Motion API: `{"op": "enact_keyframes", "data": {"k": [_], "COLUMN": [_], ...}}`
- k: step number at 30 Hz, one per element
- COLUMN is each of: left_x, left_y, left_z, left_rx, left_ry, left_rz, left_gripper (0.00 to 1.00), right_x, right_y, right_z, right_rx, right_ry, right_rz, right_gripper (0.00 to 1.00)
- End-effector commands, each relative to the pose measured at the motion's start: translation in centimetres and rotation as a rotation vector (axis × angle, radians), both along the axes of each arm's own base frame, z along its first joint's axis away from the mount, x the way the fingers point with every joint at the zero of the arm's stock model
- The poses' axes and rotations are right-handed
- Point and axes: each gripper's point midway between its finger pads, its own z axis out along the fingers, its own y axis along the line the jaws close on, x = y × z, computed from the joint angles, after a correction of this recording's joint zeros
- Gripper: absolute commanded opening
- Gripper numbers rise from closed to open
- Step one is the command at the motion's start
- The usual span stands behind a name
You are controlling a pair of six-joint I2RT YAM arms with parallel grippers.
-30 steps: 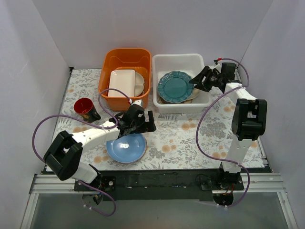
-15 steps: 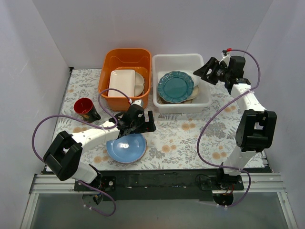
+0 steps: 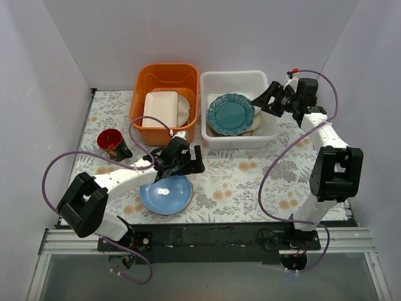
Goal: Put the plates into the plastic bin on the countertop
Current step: Place the plate in the plastic bin, then pick up the plate at the center of the board.
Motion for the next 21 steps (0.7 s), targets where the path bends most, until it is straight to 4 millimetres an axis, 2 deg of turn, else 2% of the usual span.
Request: {"op": "enact_keyframes", "data": {"k": [1,8,10,18,21], "left_x": [0.8,0.9,0.9,0.8,0.7], "left_y": [-0.2,0.3,0.4,1.1,1.9], "left_z": [3.2,4.6,5.0,6.7,7.3], "left_rx": [-0.03,-0.051,-0.059,-0.076,-0.05], "left_ry": [-0.075,-0.106,-0.112,-0.143,-0.15], "left_rz": [0.015,0.046,0.057,0.08,0.102], "left_gripper": [0.98,0.98,0.98,0.98,0.98], "right_x": [-3.2,-7.5,-8.5,-13.5,-15.5], "right_y": [3.5,7.5,8.2,11.6,13.1], "right_z": [2.0,0.8,0.9,-1.1,-1.8], "right_rx": [-0.039,-0.092,-0.098,-0.166,-0.194], "right_ry": [-0.068,-0.056,-0.062,-0.026,-0.013], "right_rz": [0.112,0.222,0.237,0.349,0.391], "right_gripper": [0.83,0.83,0.83,0.82,0.82]}}
